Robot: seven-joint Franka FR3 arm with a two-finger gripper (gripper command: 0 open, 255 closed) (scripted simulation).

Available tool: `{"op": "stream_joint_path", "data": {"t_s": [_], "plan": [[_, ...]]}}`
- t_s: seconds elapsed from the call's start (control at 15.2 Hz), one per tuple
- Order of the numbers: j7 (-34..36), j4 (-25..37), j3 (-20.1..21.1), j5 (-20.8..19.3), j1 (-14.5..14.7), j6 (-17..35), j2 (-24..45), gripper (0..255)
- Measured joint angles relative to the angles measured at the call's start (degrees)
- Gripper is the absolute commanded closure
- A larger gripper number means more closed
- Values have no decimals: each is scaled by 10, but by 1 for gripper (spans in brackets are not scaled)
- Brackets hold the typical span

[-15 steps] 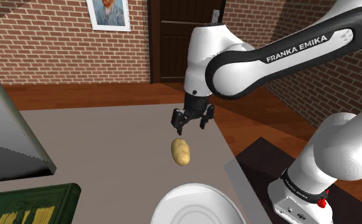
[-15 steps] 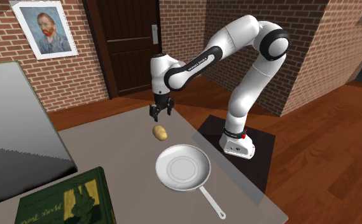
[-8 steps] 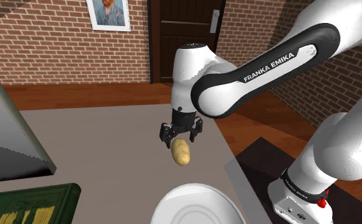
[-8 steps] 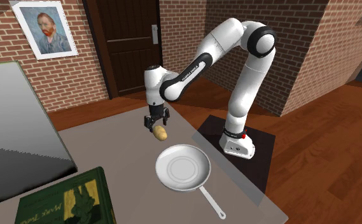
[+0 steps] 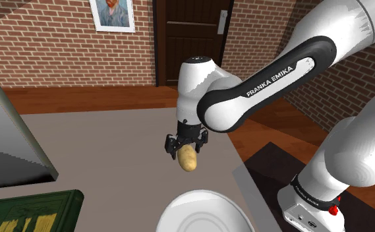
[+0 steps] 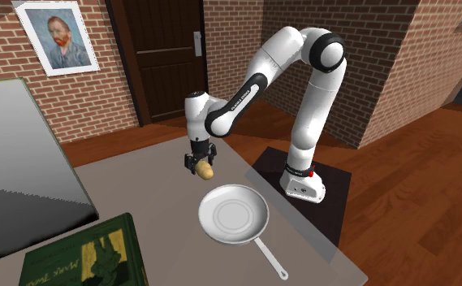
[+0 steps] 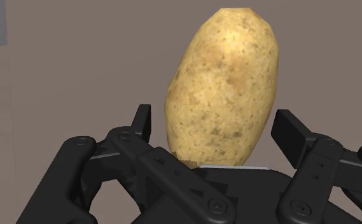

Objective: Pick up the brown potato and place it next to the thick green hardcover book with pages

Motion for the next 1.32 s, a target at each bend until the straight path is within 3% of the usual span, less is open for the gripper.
{"op": "stream_joint_path", "data": {"t_s": [0.2,0.26,0.92,1.32], "plan": [[0,0,0,0,0,1,0,0],[0,0,0,0,0,1,0,255],[0,0,0,0,0,1,0,255],[-9,15,-6,13,3,-41,-29,255]]}}
